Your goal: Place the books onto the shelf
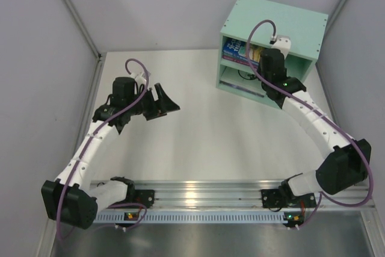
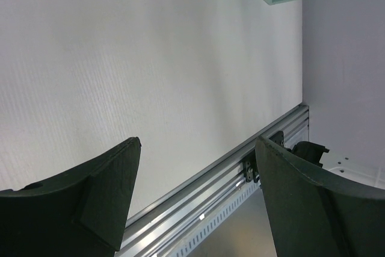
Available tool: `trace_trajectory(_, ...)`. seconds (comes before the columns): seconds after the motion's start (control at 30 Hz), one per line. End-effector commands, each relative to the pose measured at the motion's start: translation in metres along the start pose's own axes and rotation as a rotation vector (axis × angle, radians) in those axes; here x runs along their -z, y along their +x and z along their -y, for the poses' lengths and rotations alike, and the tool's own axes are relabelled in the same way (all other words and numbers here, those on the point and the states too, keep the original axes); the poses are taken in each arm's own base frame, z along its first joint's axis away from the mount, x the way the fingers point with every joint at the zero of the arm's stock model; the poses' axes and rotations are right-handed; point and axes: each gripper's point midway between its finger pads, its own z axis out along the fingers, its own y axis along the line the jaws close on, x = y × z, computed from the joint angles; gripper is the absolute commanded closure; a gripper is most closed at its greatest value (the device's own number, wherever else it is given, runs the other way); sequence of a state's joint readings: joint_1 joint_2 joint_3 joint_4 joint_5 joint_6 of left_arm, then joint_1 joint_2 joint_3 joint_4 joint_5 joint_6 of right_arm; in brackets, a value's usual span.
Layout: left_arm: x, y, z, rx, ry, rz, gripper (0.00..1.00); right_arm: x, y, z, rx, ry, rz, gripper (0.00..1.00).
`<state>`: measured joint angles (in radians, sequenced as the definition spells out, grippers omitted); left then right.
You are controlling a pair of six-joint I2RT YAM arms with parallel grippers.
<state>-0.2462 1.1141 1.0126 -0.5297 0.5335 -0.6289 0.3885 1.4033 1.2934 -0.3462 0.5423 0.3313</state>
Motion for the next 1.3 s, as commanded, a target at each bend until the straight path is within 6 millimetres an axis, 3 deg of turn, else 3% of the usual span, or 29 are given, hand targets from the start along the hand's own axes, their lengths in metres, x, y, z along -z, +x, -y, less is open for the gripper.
trace_trajectory(0.0, -0.005, -0.005, 0.003, -0.028, 0.021, 0.024, 0.18, 0.004, -0.028, 0.011, -0.026, 0.028, 0.099, 0.70)
trace_trajectory(0.57, -0.010, -0.003, -0.001, -0.021, 0.014, 0.017, 0.18, -0.011, -0.030, -0.003, -0.017, -0.005, 0.121, 0.72)
trace_trajectory(0.93, -0.012, -0.003, -0.001, -0.021, 0.013, 0.016, 0.18, -0.023, -0.020, -0.013, -0.019, -0.038, 0.110, 0.72)
trace_trajectory(1.27, -0.015, -0.003, -0.002, -0.021, 0.007, 0.015, 0.19, -0.029, -0.021, -0.030, -0.022, -0.075, 0.139, 0.72)
